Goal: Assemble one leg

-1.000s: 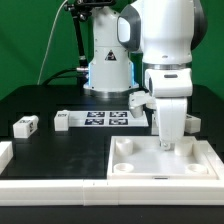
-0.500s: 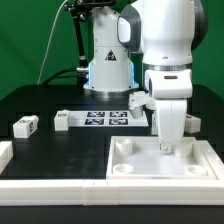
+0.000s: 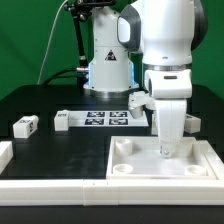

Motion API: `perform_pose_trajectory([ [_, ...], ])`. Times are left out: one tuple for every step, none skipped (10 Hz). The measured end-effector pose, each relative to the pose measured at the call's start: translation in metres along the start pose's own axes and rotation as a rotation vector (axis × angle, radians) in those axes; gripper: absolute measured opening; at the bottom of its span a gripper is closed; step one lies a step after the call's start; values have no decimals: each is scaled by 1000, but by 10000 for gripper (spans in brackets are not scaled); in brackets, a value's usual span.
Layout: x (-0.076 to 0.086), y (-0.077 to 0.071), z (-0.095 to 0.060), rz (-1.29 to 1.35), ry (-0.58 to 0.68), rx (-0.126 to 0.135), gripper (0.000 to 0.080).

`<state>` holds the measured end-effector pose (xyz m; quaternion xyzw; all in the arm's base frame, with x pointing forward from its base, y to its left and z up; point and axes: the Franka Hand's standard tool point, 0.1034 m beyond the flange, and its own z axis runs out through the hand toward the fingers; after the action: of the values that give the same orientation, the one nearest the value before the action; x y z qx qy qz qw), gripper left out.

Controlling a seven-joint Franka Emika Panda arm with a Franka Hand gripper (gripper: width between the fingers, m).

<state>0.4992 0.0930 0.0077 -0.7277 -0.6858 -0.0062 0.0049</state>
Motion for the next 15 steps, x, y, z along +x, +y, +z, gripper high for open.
perform_pose_trajectory([
  [0, 0, 0, 0, 0, 0, 646],
  [0, 0, 0, 0, 0, 0, 646],
  [1, -1, -2, 18, 0, -2, 649],
  [4, -6, -12, 45, -3, -10, 649],
  [8, -14, -23, 64, -6, -17, 649],
  [11, -22, -32, 76, -8, -23, 649],
  [14, -28, -40, 90, -11, -28, 649],
  [17, -32, -46, 95, -11, -35, 649],
  [16, -32, -44, 97, -12, -32, 649],
  [15, -32, -42, 122, -11, -29, 649],
  [15, -32, -42, 141, -10, -29, 649],
  [15, -32, -42, 215, -9, -29, 649],
  [16, -32, -42, 280, -8, -28, 649],
  [18, -34, -41, 413, -1, -30, 649],
  [25, -40, -39, 556, 15, -36, 649],
])
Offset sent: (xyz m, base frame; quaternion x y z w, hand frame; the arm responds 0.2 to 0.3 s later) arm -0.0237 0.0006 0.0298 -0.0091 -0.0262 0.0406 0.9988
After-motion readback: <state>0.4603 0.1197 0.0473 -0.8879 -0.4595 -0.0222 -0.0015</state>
